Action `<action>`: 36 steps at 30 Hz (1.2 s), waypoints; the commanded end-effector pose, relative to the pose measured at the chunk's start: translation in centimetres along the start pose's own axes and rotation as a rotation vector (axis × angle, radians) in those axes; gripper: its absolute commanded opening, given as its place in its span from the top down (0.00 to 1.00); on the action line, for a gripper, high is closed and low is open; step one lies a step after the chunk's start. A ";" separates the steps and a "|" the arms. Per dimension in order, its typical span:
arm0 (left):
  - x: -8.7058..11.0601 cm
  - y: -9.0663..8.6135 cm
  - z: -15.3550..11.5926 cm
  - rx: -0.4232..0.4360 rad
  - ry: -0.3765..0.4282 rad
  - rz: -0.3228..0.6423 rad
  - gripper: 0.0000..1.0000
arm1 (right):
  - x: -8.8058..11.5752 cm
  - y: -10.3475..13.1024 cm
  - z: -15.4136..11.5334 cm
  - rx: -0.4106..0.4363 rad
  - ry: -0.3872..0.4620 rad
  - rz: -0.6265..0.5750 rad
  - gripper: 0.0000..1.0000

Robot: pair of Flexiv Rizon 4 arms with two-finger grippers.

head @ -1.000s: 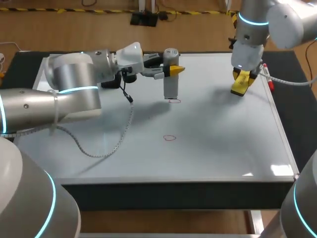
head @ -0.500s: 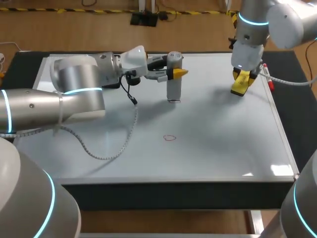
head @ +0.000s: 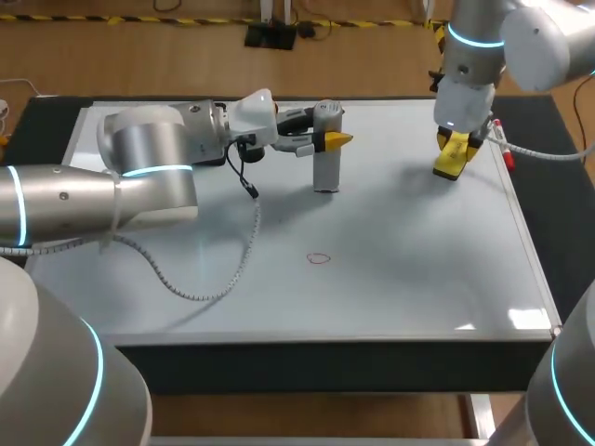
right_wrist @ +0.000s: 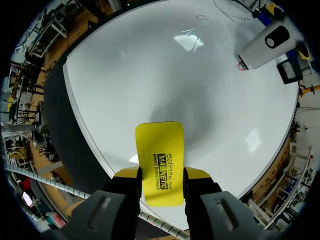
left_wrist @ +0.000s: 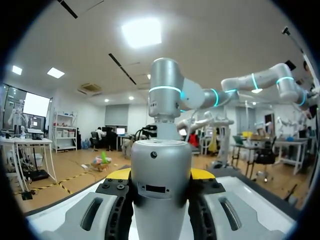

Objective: Pick up the inspection probe, press it on each red-marked spot on the whiteboard one by one, put down the probe, pick up the eraser, and wipe off all the red marks.

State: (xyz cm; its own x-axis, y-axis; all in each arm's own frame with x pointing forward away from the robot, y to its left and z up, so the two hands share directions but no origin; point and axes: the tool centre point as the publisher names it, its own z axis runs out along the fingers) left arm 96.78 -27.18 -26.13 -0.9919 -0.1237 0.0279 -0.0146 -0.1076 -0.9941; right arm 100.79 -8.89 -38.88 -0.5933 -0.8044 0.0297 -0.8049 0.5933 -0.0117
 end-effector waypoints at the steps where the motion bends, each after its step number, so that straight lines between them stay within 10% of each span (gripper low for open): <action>1: -0.2 0.2 0.1 0.000 0.005 -0.001 1.00 | 0.0 -0.1 -0.1 0.002 0.004 -0.002 1.00; 36: -0.3 1.6 0.2 -0.008 0.022 -0.003 1.00 | 0.0 -0.1 -0.1 0.002 0.004 -0.002 1.00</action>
State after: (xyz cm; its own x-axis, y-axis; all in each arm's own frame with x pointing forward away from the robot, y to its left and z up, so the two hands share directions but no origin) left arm 96.93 -27.47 -27.49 -0.9940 -0.1056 0.0282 -0.0178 -0.0984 -0.9950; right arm 100.79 -8.89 -38.88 -0.5933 -0.8044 0.0298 -0.8050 0.5932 -0.0117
